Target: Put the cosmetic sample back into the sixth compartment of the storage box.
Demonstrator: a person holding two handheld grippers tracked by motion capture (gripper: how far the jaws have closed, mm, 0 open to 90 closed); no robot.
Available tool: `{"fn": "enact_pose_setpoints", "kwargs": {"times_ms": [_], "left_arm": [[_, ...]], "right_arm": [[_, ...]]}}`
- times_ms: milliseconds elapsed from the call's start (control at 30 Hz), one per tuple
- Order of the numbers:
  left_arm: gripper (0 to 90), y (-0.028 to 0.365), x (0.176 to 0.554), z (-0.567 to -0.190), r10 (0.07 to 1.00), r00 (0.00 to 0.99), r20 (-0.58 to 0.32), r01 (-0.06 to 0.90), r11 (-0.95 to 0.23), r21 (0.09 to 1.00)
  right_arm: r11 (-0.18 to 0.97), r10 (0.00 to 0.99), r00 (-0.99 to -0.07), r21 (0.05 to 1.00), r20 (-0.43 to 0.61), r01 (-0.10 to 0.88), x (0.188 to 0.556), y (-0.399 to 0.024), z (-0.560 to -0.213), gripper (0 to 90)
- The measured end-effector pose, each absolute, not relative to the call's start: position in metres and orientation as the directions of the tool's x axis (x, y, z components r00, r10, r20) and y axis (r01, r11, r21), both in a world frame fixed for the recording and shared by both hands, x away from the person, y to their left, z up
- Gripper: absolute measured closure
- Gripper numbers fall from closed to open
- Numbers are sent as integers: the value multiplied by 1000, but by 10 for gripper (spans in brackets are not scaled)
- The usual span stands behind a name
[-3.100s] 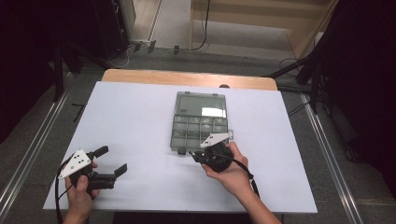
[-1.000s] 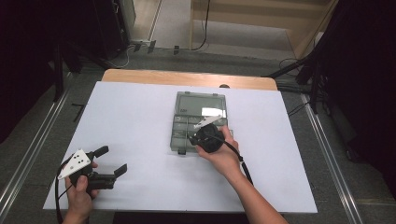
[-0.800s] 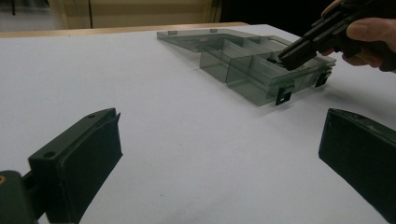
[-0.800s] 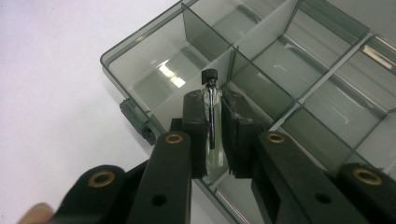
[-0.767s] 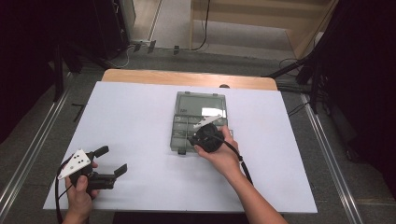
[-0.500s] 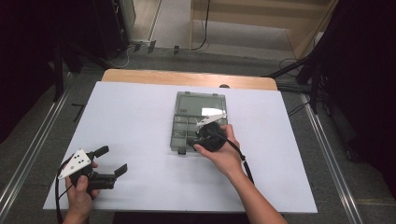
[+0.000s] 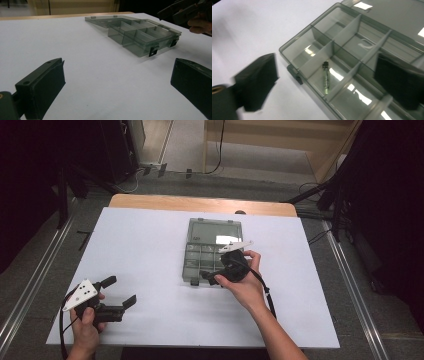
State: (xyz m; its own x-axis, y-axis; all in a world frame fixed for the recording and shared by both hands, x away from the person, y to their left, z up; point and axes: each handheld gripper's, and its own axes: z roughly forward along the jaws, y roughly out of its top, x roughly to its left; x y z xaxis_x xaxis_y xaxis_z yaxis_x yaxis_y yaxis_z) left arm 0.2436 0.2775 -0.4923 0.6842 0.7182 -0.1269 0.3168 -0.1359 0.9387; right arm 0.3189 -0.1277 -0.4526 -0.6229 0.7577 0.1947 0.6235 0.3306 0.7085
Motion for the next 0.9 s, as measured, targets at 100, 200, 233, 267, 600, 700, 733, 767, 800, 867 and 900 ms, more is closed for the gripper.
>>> {"fn": "enact_pose_setpoints", "kwargs": {"times_ms": [100, 200, 233, 267, 600, 700, 733, 767, 800, 867, 900], "left_arm": [[0, 277, 244, -492, 719, 684, -122, 313, -138, 940], [0, 276, 244, -492, 721, 683, -118, 313, -143, 939], [0, 275, 244, -492, 721, 683, -117, 312, -144, 939], [0, 275, 244, -492, 721, 684, -115, 312, -146, 939], [0, 273, 245, -492, 726, 681, -96, 308, -166, 937], [0, 271, 245, -492, 726, 681, -94, 307, -168, 937], [0, 271, 245, -492, 727, 680, -94, 307, -167, 937], [0, 271, 246, -491, 726, 682, -91, 307, -171, 936], [0, 270, 246, -491, 725, 682, -92, 307, -169, 937], [0, 270, 247, -490, 724, 684, -91, 304, -169, 938], [0, 270, 247, -490, 724, 684, -91, 305, -170, 937]], "right_arm": [[314, 771, -609, 718, 189, 621, 317, -133, -451, 0], [303, 772, -604, 720, 199, 624, 318, -140, -451, 0], [299, 773, -602, 722, 200, 624, 319, -142, -451, 0], [294, 774, -600, 723, 204, 625, 319, -145, -451, 0], [236, 787, -570, 737, 237, 633, 318, -165, -452, 0], [231, 788, -568, 740, 238, 631, 316, -169, -451, 0], [229, 787, -569, 742, 240, 630, 316, -170, -451, 0], [227, 789, -566, 744, 238, 628, 316, -171, -450, 0], [221, 790, -563, 744, 243, 630, 316, -173, -450, 0], [213, 790, -560, 745, 249, 632, 316, -175, -450, 0], [208, 790, -559, 748, 251, 631, 316, -176, -449, 0]]}}
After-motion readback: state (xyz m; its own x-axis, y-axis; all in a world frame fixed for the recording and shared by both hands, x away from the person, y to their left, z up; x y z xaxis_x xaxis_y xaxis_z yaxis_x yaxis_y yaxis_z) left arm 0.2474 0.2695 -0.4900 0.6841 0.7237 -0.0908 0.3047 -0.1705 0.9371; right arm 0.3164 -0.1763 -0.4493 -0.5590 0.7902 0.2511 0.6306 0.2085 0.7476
